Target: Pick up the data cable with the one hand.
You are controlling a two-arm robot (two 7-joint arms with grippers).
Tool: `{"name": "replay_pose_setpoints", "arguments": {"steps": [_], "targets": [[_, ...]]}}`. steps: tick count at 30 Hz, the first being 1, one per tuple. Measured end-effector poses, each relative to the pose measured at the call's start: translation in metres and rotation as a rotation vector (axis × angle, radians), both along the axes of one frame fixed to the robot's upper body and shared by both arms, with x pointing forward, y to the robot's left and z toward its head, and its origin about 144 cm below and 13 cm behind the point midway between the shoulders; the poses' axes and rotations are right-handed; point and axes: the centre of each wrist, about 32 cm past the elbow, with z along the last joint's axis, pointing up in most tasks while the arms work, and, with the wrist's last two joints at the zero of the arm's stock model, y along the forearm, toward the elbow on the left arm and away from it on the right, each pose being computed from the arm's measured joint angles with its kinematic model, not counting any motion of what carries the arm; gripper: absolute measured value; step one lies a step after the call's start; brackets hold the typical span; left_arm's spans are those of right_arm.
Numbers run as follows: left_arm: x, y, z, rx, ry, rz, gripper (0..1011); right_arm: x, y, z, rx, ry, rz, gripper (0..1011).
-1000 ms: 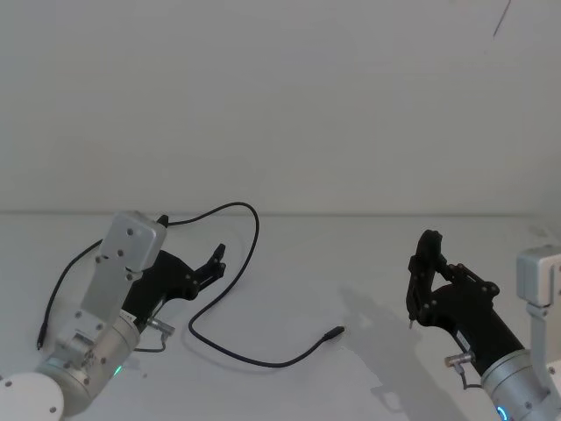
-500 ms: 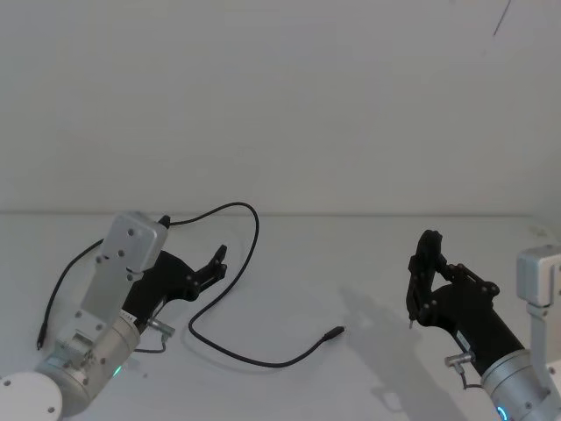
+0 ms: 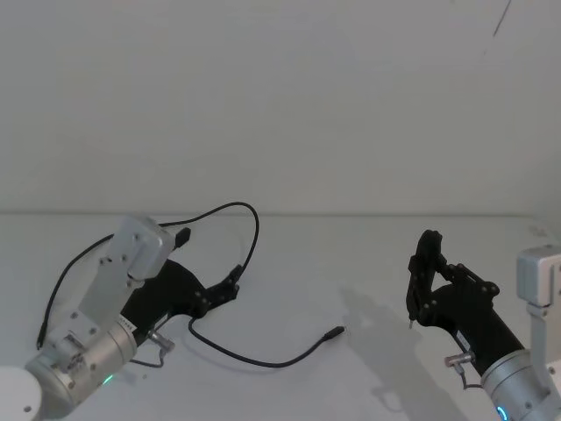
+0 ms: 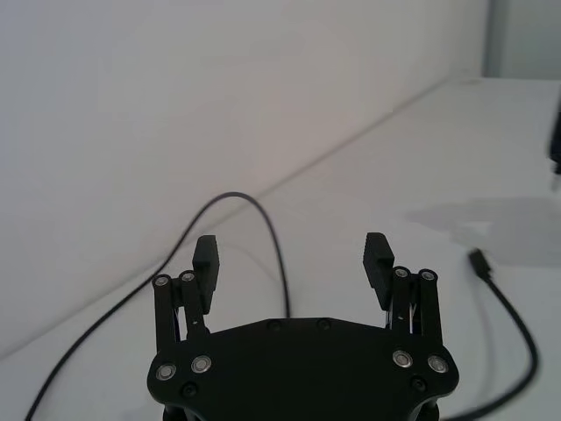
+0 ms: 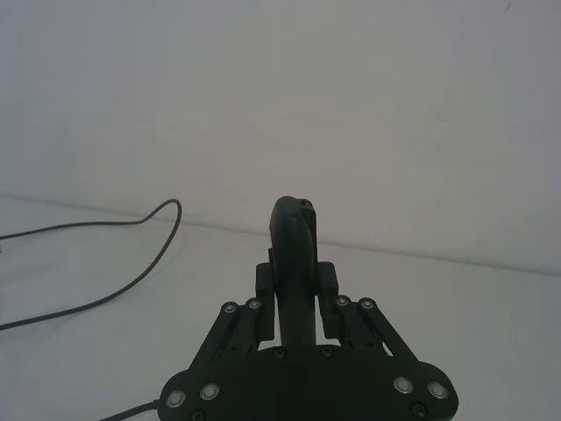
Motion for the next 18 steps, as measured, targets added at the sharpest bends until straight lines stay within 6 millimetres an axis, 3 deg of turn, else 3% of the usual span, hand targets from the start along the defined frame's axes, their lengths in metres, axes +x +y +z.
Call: {"name": "replay_pose_setpoints", "arguments": {"steps": [18], "targets": [[-0.005,0.023,0.032,0.151,0.097,-0.272,1000,0.000,0.000,0.000,0.000,0.000,0.000,284]]}}
